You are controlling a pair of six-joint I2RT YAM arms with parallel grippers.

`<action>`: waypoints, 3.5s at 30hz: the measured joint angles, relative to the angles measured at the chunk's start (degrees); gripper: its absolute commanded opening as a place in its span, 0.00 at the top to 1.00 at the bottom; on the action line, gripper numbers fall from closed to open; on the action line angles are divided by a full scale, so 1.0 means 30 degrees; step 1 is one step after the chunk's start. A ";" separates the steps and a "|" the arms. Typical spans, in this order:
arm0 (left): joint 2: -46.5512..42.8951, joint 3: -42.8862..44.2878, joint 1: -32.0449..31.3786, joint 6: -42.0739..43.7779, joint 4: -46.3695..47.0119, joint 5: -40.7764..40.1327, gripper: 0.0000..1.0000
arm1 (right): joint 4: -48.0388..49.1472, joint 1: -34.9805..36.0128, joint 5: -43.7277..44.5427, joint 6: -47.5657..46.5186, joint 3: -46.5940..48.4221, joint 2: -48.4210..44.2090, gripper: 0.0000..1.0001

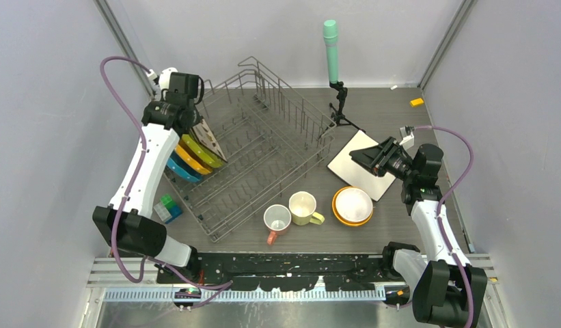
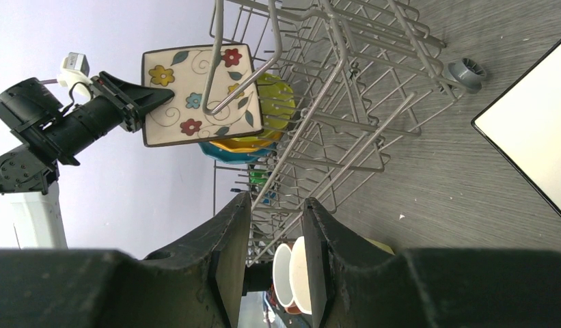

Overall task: Load the mixed dishes into the dish rack
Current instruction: Insert the plate into the dish rack.

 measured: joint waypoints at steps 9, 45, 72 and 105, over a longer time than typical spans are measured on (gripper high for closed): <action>0.0561 -0.0619 0.0036 -0.0189 0.0619 0.0168 1.00 | -0.0277 0.0000 0.0007 -0.0284 0.0000 0.0000 0.60; 0.3169 0.2572 -0.0925 0.0328 -0.1217 -0.0962 1.00 | -0.0954 0.0000 0.0073 -0.0845 0.0000 0.0000 0.60; 0.3563 0.3293 -0.0954 0.0408 -0.1872 -0.0838 1.00 | -0.0911 0.0000 0.0066 -0.0991 -0.0007 0.0262 0.60; 0.3526 0.4714 -0.0576 0.0372 -0.3432 0.0044 1.00 | -0.0911 0.0000 0.0066 -0.1399 -0.0007 0.0270 0.61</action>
